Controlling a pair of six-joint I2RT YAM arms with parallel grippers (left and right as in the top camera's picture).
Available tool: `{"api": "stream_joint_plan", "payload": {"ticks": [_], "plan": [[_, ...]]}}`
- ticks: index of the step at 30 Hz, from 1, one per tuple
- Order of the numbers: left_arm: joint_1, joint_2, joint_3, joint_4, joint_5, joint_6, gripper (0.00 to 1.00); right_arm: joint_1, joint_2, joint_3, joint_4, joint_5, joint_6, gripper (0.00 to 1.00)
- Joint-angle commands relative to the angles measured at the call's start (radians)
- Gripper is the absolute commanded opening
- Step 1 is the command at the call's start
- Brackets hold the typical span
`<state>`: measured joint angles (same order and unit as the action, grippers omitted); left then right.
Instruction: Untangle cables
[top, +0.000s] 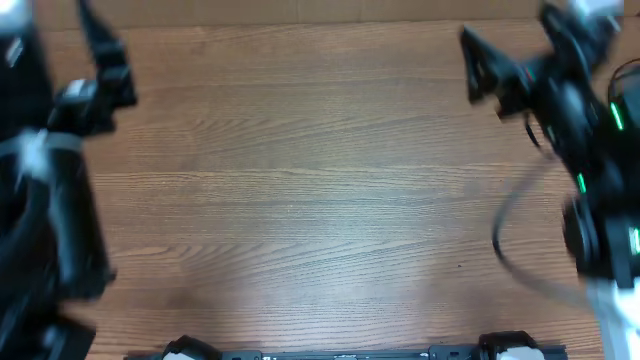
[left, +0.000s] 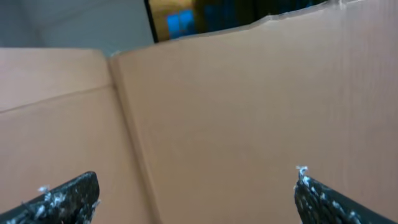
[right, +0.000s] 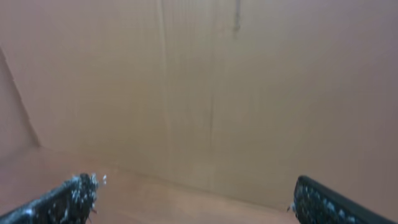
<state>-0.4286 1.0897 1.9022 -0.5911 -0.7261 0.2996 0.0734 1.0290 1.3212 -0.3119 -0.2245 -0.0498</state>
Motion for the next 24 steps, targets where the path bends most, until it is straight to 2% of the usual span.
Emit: {"api": "stream_joint_plan", "payload": {"ticks": [1,4,7,11,13,15,18,24], "plan": [[0.009,-0.095,-0.152,0.017,0.038,-0.074,1.00,-0.069,-0.201,-0.186,0.104,0.011,0.002,1.00],[0.008,-0.195,-0.240,0.025,0.039,-0.092,1.00,-0.153,-0.373,-0.315,0.221,0.015,0.035,1.00],[0.008,-0.258,-0.269,0.008,0.039,-0.103,1.00,-0.237,-0.473,-0.385,0.340,0.015,0.187,1.00],[0.008,-0.296,-0.269,-0.045,0.037,-0.114,1.00,-0.290,-0.503,-0.384,0.236,-0.015,0.482,1.00],[0.002,-0.305,-0.269,-0.067,0.038,-0.125,1.00,-0.286,-0.501,-0.397,0.186,-0.134,0.436,0.97],[0.000,-0.307,-0.269,-0.092,0.036,-0.125,1.00,-0.273,-0.501,-0.446,0.183,-0.237,0.342,1.00],[0.000,-0.306,-0.269,-0.100,0.035,-0.125,1.00,-0.254,-0.502,-0.552,0.206,-0.249,0.253,1.00],[0.000,-0.306,-0.269,-0.063,0.040,-0.125,1.00,-0.252,-0.486,-0.727,0.236,-0.248,0.177,1.00]]}}
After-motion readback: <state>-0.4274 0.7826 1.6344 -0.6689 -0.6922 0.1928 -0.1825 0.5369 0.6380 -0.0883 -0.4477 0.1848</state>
